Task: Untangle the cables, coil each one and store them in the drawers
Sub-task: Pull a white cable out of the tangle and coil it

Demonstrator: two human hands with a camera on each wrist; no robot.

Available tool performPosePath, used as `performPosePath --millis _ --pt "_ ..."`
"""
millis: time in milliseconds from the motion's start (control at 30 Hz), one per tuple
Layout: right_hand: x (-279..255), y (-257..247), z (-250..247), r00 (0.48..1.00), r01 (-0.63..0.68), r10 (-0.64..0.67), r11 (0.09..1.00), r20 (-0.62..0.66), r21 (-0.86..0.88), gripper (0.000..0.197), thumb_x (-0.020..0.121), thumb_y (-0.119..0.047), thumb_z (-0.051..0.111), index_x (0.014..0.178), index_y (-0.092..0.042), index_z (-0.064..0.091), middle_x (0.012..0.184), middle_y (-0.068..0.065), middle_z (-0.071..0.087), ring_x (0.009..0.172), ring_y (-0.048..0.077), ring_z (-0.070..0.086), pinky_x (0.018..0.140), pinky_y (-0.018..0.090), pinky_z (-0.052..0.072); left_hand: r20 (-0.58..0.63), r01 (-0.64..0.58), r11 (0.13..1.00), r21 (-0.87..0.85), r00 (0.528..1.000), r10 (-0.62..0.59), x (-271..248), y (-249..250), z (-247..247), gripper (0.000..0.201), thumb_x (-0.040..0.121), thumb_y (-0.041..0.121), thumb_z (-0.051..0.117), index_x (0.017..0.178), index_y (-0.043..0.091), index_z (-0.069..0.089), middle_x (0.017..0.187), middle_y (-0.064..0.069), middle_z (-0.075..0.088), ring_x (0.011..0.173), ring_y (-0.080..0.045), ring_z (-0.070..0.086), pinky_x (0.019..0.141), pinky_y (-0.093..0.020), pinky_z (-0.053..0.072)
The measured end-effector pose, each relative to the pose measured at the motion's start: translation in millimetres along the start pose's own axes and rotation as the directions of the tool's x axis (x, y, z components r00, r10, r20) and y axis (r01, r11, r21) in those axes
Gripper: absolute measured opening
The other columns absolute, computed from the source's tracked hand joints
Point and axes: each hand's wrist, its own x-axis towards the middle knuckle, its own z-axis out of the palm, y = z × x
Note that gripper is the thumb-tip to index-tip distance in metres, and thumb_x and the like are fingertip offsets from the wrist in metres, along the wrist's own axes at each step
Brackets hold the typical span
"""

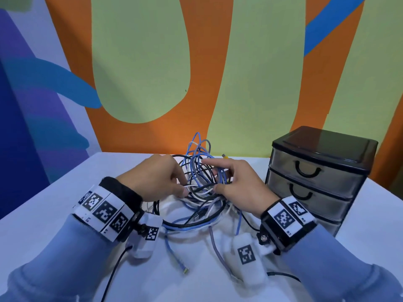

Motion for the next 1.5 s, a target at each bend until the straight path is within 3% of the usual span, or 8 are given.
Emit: performPosePath --millis 133,300,600,833,1033,1233,1367,1500 --pt "0.3 -1.0 0.3 0.994 0.055 -0.043 0.991 -0.100 0.118 0.068 0.077 0.012 0.069 0.128 -0.033 0.074 0.102 -0.006 0.062 0.092 0.001 0.059 0.086 0.019 0.045 -0.018 -0.001 1.000 0.013 1.000 0.001 -1.3 -0.2 -1.9 0.017 0.090 0.035 0.083 0.076 0.027 0.080 0.062 0.009 0.070 0.058 -0.006 0.062 0.058 -0.026 0.042" --pt "-0.4 -5.9 -3.0 0.980 0.148 -0.119 0.972 -0.160 0.181 0.070 0.076 0.014 0.071 0.128 -0.032 0.074 0.087 -0.012 0.052 0.076 0.001 0.053 0.079 0.013 0.040 -0.304 0.029 0.999 -0.045 0.952 -0.041 -1.1 2.3 -5.7 0.023 0.096 0.039 0.073 0.076 0.028 0.072 0.071 0.009 0.070 0.076 -0.019 0.065 0.070 -0.038 0.055" --pt "0.3 -3.9 -2.9 0.987 0.106 -0.090 0.987 -0.134 0.121 0.067 0.078 0.011 0.069 0.121 -0.040 0.076 0.097 -0.002 0.059 0.100 -0.005 0.055 0.090 0.006 0.037 -0.703 0.052 0.940 -0.337 0.650 -0.288 -7.7 1.7 -25.4 0.016 0.101 0.033 0.066 0.089 0.024 0.069 0.073 0.009 0.063 0.076 -0.019 0.058 0.071 -0.037 0.036" --pt "0.2 -6.0 -5.8 0.968 -0.036 0.069 0.990 -0.243 0.138 0.054 0.084 0.008 0.059 0.088 -0.040 0.084 0.088 -0.006 0.040 0.059 0.003 0.044 0.053 0.012 0.038 -0.790 0.010 0.874 -0.485 0.424 -0.443 -15.8 -25.4 -49.7 0.017 0.100 0.031 0.063 0.097 0.016 0.070 0.081 0.002 0.063 0.091 -0.031 0.062 0.083 -0.039 0.048" --pt "-1.8 -7.2 -5.8 0.975 -0.065 0.064 0.998 -0.215 0.004 0.045 0.085 0.007 0.053 0.065 -0.023 0.080 0.098 -0.004 0.045 0.080 0.008 0.054 0.061 0.021 0.046 -0.687 0.142 0.906 -0.398 0.609 -0.397 -13.6 -32.4 -44.6 0.021 0.096 0.039 0.071 0.082 0.023 0.073 0.079 0.005 0.068 0.092 -0.031 0.061 0.078 -0.040 0.047" --pt "-0.9 -5.3 -3.6 0.972 -0.050 0.083 0.987 -0.219 0.152 0.049 0.077 0.013 0.056 0.056 -0.027 0.075 0.097 0.000 0.056 0.108 0.010 0.056 0.076 0.023 0.044 -0.481 0.357 0.934 0.005 0.819 -0.311 -12.7 -29.9 -32.2 0.024 0.092 0.053 0.075 0.112 0.039 0.077 0.133 -0.006 0.063 0.129 -0.036 0.053 0.104 -0.056 0.045" --pt "-0.5 -4.7 -1.7 0.967 -0.020 0.076 0.974 -0.243 0.224 0.050 0.076 0.015 0.055 0.056 -0.027 0.075 0.094 0.009 0.064 0.134 0.007 0.046 0.093 0.016 0.036 -0.507 0.071 0.997 -0.014 0.859 -0.068 -12.9 -10.1 -30.9 0.019 0.092 0.045 0.078 0.110 0.041 0.077 0.118 0.001 0.058 0.114 -0.023 0.056 0.094 -0.044 0.045" --pt "0.1 -6.6 0.0 0.959 0.023 0.051 0.966 -0.277 0.257 0.051 0.074 0.016 0.058 0.055 -0.027 0.073 0.082 0.006 0.058 0.092 0.004 0.056 0.085 0.027 0.041 -0.470 -0.166 0.985 -0.058 0.874 0.119 -11.9 10.5 -21.1 0.008 0.089 0.033 0.084 0.083 0.035 0.078 0.086 0.013 0.066 0.080 -0.004 0.059 0.072 -0.033 0.041"
